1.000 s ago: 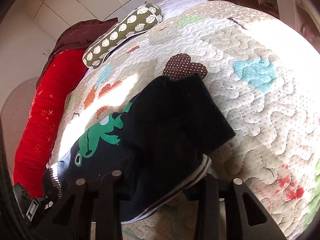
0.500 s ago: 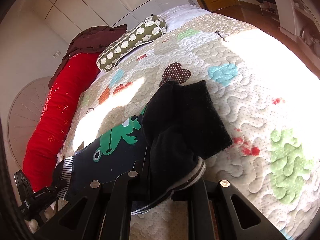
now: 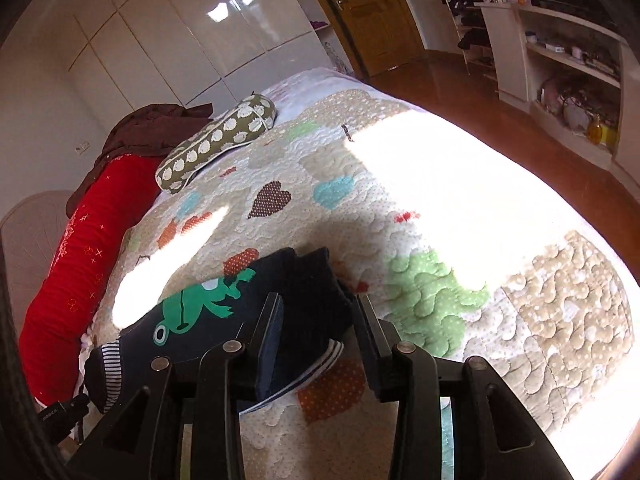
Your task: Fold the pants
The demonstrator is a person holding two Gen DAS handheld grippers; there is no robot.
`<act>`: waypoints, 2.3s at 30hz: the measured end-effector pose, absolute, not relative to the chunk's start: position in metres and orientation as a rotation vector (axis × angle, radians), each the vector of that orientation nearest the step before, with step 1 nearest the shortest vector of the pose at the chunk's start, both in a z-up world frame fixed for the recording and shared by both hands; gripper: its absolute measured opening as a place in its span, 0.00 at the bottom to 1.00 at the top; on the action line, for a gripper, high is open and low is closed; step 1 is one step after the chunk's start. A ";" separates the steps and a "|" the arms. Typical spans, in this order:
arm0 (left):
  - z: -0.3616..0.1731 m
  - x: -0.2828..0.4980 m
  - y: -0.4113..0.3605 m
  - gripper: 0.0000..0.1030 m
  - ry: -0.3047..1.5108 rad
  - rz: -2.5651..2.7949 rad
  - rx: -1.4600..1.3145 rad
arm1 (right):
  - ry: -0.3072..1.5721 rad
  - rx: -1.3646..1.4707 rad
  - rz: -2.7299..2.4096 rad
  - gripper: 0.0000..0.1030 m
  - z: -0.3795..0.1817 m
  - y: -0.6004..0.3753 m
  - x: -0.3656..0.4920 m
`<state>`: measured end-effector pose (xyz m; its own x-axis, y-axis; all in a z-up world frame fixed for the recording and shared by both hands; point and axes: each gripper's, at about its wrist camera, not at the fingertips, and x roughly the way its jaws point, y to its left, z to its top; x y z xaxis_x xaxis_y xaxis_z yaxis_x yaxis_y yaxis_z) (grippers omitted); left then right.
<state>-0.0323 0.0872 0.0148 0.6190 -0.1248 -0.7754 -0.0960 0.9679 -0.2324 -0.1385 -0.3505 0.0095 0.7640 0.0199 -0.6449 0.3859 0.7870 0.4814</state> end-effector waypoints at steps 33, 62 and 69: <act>0.032 -0.067 -0.010 0.66 0.720 0.005 0.160 | 0.797 0.604 -0.125 0.39 -0.018 -0.305 -0.125; 0.047 0.016 -0.159 0.67 0.907 -0.528 0.157 | 0.727 0.672 -0.189 0.48 -0.031 -0.352 -0.161; 0.021 0.056 -0.257 0.67 1.019 -0.723 0.227 | 0.751 0.704 -0.117 0.48 -0.043 -0.347 -0.151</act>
<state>0.0561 -0.2574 0.0207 0.3190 -0.4424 -0.8382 0.6446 0.7496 -0.1504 -0.1509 -0.3473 -0.0428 0.7359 0.1447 -0.6615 0.3386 0.7674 0.5445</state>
